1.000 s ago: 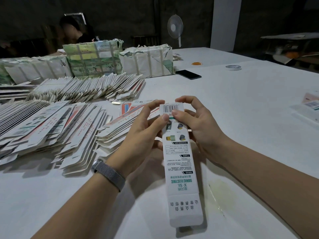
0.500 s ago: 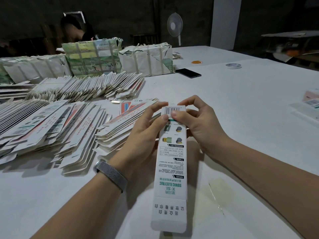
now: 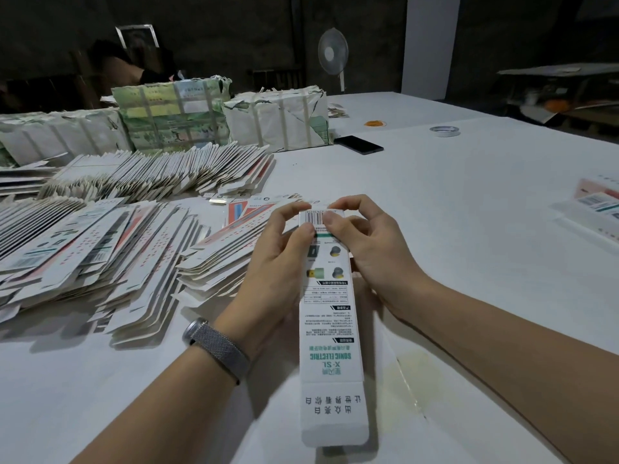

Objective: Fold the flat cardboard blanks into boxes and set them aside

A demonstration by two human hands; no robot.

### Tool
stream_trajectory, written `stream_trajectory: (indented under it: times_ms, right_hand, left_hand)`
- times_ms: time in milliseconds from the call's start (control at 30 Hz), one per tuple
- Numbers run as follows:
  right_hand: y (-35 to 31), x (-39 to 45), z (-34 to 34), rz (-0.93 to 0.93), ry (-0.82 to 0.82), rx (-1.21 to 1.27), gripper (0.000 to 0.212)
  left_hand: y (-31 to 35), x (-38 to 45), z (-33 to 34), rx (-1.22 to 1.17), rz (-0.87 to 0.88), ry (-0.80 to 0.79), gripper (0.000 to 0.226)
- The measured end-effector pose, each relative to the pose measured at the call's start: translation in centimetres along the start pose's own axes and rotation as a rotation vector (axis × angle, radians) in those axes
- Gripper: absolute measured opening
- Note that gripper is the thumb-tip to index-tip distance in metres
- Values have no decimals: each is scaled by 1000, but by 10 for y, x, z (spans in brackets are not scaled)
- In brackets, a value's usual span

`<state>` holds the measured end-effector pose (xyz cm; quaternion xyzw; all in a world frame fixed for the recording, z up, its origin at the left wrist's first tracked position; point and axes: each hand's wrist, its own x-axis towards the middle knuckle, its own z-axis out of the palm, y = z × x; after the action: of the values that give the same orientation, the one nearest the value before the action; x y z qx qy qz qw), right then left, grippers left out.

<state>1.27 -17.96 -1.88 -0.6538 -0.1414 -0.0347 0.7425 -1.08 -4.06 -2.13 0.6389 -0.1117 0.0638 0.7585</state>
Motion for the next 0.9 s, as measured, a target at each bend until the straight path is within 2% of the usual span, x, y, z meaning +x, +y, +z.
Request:
stream_trajectory:
  times_ms: [100,533,667,733,833,900]
  right_hand:
    - [-1,-1,0,-53,22,-62,10]
    - [-1,2,0,15,11,14,7]
    - [-3,1,1,20,31,-63,7]
    - [-4,0,3,-19,54,-275,22]
    - [-11,-4,7,-123,15,-610,62]
    - [-19,-10,11,-187,-41,-745,81]
  left_hand:
    - [0,0,0,-10,5,8,21]
    - [-1,0,-3,-61,-23,5,15]
    - [-1,-1,1,-43,-28,41,16]
    - [1,0,1,-25,-12,102,16]
    - [5,2,-4,-16,40,156,19]
    - [8,3,-1,-30,60,169,33]
